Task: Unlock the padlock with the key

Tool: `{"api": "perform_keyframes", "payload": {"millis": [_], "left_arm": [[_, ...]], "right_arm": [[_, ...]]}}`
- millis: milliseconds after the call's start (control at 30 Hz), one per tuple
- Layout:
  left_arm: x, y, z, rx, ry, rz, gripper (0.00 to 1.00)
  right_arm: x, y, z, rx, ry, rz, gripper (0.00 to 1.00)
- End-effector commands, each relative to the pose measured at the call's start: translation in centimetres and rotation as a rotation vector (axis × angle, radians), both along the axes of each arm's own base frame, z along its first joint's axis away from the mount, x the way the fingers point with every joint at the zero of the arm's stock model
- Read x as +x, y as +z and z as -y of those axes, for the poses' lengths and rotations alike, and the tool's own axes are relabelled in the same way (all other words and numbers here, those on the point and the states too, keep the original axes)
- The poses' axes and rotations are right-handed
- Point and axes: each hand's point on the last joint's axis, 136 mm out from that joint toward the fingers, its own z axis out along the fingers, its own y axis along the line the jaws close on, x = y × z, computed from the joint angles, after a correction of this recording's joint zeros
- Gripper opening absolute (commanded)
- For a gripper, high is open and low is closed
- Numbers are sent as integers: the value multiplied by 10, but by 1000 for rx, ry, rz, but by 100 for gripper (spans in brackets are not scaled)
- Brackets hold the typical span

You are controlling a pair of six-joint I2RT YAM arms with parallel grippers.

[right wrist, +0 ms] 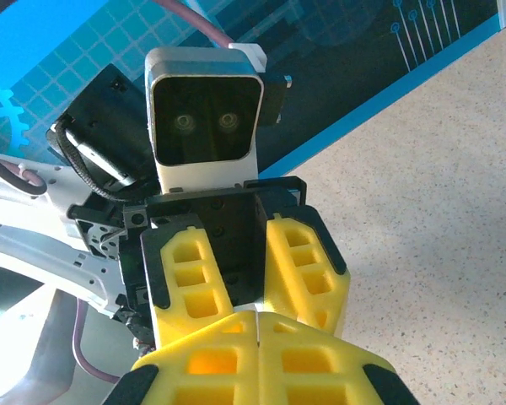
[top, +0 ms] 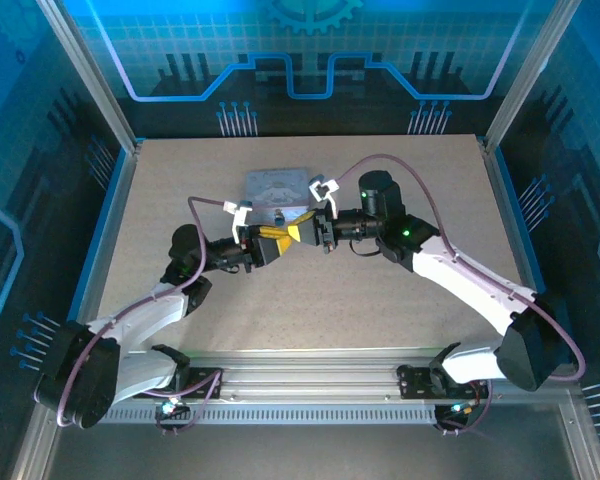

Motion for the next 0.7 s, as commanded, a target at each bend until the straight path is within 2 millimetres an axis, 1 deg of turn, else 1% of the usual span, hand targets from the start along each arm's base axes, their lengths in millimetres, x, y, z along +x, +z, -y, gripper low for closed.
{"api": "perform_keyframes", "payload": {"millis": [0,133,267,500,533,600,633,667], "left_arm": [[-1,9,-3,-9,11,30,27],[0,8,-3,-7,9,25,17],[0,8,-4,-10,10,24,1],[-1,9,-8,-12,29,35,0],[0,9,-9,-13,36,36,0],[0,7,-11,-12,51,36,0],[1,4,-13,-6,61,29,0],[2,0,-14,3,79,19,0]], "right_arm": [[-3,10,4,27,1,21,0],[-2,9,4,27,2,19,0],[-1,8,5,28,-3,17,0],[7,7,5,33,-29,-6,0],[8,6,6,32,-37,-11,2],[11,4,7,18,-67,-28,16],[13,1,8,8,-83,-36,25],[16,-2,9,-4,-103,-47,38]]}}
